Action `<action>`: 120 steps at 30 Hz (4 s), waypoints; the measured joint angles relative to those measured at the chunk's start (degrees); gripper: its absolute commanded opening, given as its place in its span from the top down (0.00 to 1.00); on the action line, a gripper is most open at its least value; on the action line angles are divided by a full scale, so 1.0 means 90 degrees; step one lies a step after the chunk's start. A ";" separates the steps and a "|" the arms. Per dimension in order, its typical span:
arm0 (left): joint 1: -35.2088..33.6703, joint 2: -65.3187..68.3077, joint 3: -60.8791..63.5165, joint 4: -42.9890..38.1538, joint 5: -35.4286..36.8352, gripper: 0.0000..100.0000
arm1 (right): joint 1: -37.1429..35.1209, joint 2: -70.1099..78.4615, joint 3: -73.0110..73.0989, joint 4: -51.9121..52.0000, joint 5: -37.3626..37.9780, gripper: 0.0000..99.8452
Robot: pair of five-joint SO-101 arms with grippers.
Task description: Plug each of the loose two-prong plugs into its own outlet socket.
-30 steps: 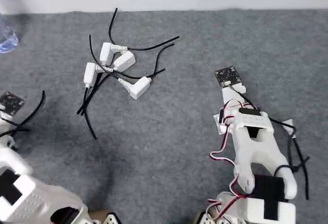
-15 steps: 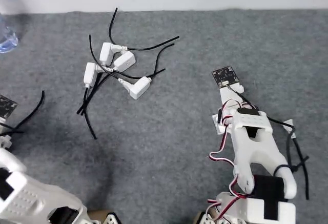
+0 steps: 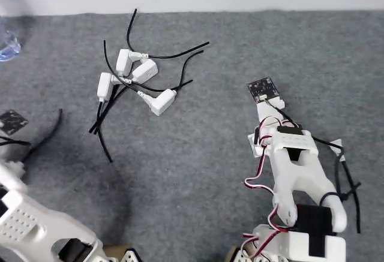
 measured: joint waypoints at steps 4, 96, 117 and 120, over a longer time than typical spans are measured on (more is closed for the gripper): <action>0.0352 -0.0488 -0.0186 0.1514 -0.0029 0.99 | 0.0010 0.0000 0.0000 0.0000 0.0000 0.59; 0.7062 -0.9807 0.8459 -0.2217 0.7834 0.79 | 0.3321 0.1709 -0.3536 0.2295 0.0733 0.59; 0.7355 -1.2474 0.9621 -0.2120 0.7873 0.79 | 0.3311 0.4894 -0.7346 0.5031 0.0791 0.95; 0.7355 -1.2474 0.9621 -0.2120 0.7853 0.79 | 0.3311 0.4894 -0.7375 0.5284 0.0791 0.93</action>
